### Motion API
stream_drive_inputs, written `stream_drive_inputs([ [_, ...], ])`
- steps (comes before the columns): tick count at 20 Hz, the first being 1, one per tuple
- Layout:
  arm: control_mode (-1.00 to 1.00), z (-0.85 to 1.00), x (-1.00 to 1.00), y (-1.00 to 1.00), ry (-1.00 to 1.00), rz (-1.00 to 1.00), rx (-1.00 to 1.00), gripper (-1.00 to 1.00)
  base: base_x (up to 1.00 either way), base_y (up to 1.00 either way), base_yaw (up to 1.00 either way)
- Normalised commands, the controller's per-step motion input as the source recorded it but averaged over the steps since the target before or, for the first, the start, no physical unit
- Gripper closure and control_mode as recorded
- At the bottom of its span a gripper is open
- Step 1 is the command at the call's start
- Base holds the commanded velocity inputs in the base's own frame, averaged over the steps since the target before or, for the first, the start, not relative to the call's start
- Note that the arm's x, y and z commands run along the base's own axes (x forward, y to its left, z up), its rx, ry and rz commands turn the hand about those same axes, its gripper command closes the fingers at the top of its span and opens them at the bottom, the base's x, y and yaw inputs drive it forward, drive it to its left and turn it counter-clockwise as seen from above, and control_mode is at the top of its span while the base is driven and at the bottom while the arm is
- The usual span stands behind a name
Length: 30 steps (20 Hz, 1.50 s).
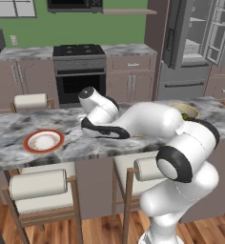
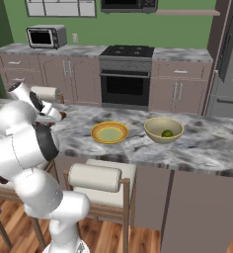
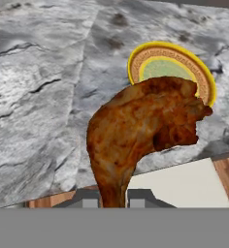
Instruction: Pick the chicken drumstick and lime from their plates and place them in the bowl. Then put the bowl in the fridge.
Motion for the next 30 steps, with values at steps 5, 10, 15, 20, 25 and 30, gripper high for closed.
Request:
stream_drive_inputs([
  [5,-1.00,0.17,-0.10,-0.73,0.00,0.00,0.01,1.00,0.00,0.00,0.00],
  [10,-1.00,0.20,-0.12,-0.72,0.00,0.00,0.03,1.00,0.00,0.00,0.00],
  [15,-1.00,0.18,-0.14,-0.72,0.00,0.00,0.00,1.00,0.00,0.00,0.00],
  [20,-1.00,0.12,-0.11,-0.76,0.00,0.00,0.00,1.00,0.00,0.00,0.00],
  [25,-1.00,0.09,-0.04,-0.77,0.00,0.00,0.00,1.00,0.00,0.00,0.00],
  [30,-1.00,0.10,0.00,-0.76,0.00,0.00,0.00,1.00,0.00,0.00,0.00],
])
